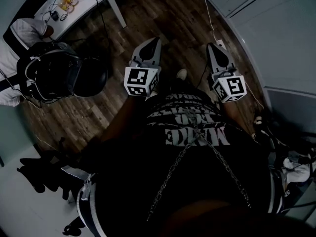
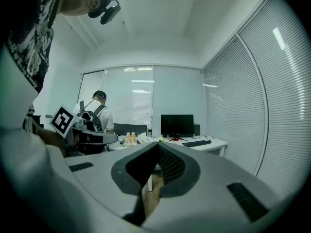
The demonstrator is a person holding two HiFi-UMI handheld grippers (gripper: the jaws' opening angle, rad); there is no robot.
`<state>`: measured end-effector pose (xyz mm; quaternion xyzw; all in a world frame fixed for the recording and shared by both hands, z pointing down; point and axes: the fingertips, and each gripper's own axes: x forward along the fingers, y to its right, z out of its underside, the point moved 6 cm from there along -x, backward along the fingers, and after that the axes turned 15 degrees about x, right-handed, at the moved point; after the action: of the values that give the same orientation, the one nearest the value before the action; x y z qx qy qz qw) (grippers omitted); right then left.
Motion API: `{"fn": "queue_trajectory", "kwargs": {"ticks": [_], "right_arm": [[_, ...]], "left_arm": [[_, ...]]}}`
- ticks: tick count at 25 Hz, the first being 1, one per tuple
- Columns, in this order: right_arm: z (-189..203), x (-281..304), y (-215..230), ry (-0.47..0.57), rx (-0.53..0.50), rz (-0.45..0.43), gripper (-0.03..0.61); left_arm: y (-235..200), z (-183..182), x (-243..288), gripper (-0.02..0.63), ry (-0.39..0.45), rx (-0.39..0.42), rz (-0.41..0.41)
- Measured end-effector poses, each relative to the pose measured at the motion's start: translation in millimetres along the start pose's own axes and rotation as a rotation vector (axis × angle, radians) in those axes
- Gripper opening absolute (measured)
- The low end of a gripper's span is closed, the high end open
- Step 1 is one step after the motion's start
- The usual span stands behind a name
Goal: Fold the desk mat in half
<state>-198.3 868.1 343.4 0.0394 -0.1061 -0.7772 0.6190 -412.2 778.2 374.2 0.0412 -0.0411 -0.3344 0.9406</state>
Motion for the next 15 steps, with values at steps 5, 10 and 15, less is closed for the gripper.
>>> {"fn": "queue_trajectory", "kwargs": {"ticks": [5,10,15], "right_arm": [[1,40,25,-0.048,0.019,-0.032,-0.002],[0,73,67,-0.071,0.079,-0.049,-0.002],[-6,95,118,-0.087,0.083,-0.073,-0.002]], "left_arm": [[-16,6,41,0.006,-0.038,-0.042,-0.018],[-19,7,85,0.006,-0.066,-0.019,-0.007],[-14,7,139,0.006,-0.092,-0.028,-0.019]]}}
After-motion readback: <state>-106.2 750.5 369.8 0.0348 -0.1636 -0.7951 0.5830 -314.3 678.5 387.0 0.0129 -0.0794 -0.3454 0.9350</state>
